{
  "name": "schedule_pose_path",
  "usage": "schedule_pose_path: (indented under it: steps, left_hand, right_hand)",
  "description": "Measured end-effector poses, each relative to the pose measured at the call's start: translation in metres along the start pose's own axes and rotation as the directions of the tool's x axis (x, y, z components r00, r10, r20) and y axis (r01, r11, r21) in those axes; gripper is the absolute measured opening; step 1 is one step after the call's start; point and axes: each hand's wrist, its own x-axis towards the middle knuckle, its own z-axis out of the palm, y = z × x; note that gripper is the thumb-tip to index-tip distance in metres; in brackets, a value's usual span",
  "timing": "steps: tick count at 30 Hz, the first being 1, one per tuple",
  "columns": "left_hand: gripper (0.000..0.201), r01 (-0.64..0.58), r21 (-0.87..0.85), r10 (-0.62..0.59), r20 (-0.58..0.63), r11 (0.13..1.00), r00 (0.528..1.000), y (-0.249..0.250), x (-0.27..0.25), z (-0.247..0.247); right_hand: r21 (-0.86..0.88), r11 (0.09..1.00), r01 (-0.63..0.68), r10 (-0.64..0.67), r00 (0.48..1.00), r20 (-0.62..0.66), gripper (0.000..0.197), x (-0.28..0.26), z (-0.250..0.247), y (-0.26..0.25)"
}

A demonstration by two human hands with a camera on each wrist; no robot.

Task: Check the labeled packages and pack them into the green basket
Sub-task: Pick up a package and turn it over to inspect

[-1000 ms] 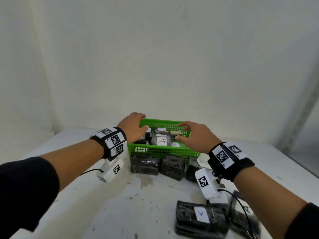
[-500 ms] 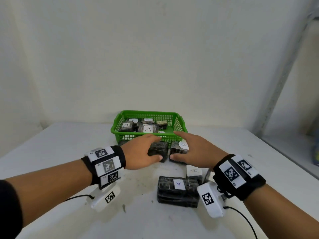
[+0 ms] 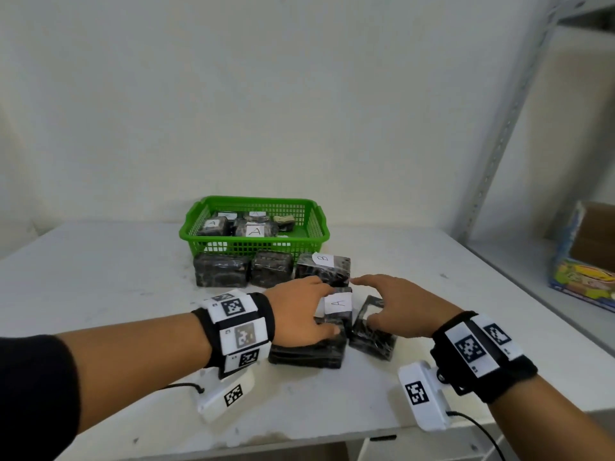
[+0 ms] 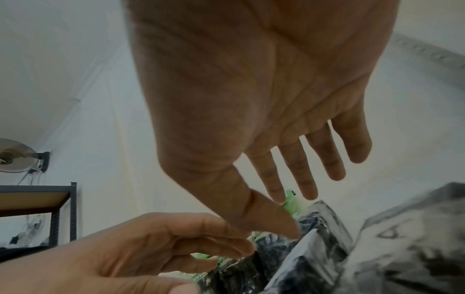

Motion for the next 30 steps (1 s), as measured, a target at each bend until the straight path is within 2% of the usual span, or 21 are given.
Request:
schedule_pose_path:
  steps: [3, 5, 7, 9, 11, 17, 20, 23, 26, 28, 30]
  left_hand:
    - [0.071, -0.022, 0.023, 0.023, -0.042, 0.999, 0.999, 0.026, 0.012, 0.011]
    - [0.065, -0.027, 0.034, 0.029, -0.054, 0.999, 0.998, 0.045, 0.021, 0.02]
    - [0.064, -0.021, 0.064, 0.023, -0.031, 0.998, 0.999, 0.062, 0.028, 0.027]
    - [0.076, 0.015, 0.138, -0.014, -0.006, 0.99, 1.0, 0.075, 0.038, 0.036]
    - [0.079, 0.032, 0.205, -0.034, 0.008, 0.978, 0.999, 0.085, 0.045, 0.041]
    - [0.046, 0.098, 0.282, -0.128, 0.091, 0.954, 0.988, 0.091, 0.053, 0.037]
    - [0.044, 0.079, 0.306, -0.12, 0.118, 0.949, 0.986, 0.086, 0.053, 0.035]
    - [0.047, 0.069, 0.26, -0.101, 0.112, 0.963, 0.989, 0.081, 0.053, 0.035]
    - [0.062, 0.071, 0.162, -0.082, 0.063, 0.984, 0.995, 0.071, 0.054, 0.034]
    - [0.076, 0.077, 0.047, -0.079, 0.024, 0.996, 0.997, 0.065, 0.05, 0.029]
    - [0.081, 0.072, -0.088, -0.073, -0.014, 0.994, 0.997, 0.058, 0.044, 0.021]
  right_hand:
    - [-0.025, 0.999, -0.033, 0.035, 0.998, 0.061, 0.07, -0.003, -0.003, 0.018]
    - [-0.06, 0.997, -0.048, 0.053, 0.996, 0.071, 0.069, -0.004, -0.002, 0.029]
    - [-0.094, 0.993, -0.068, 0.077, 0.992, 0.097, 0.074, -0.002, 0.002, 0.037]
    - [-0.123, 0.989, -0.078, 0.093, 0.989, 0.118, 0.081, 0.0, 0.006, 0.045]
    - [-0.138, 0.987, -0.077, 0.094, 0.989, 0.116, 0.087, 0.006, 0.007, 0.051]
    - [-0.135, 0.989, -0.066, 0.082, 0.99, 0.113, 0.084, 0.016, 0.009, 0.066]
    - [-0.116, 0.99, -0.075, 0.089, 0.99, 0.114, 0.089, 0.015, 0.011, 0.069]
    - [-0.07, 0.995, -0.074, 0.081, 0.991, 0.107, 0.088, 0.012, 0.012, 0.07]
    - [0.01, 0.997, -0.073, 0.072, 0.992, 0.103, 0.083, 0.005, 0.01, 0.075]
    - [0.132, 0.987, -0.086, 0.074, 0.993, 0.092, 0.078, -0.002, 0.007, 0.078]
    - [0.246, 0.966, -0.073, 0.058, 0.996, 0.064, 0.07, -0.009, 0.005, 0.079]
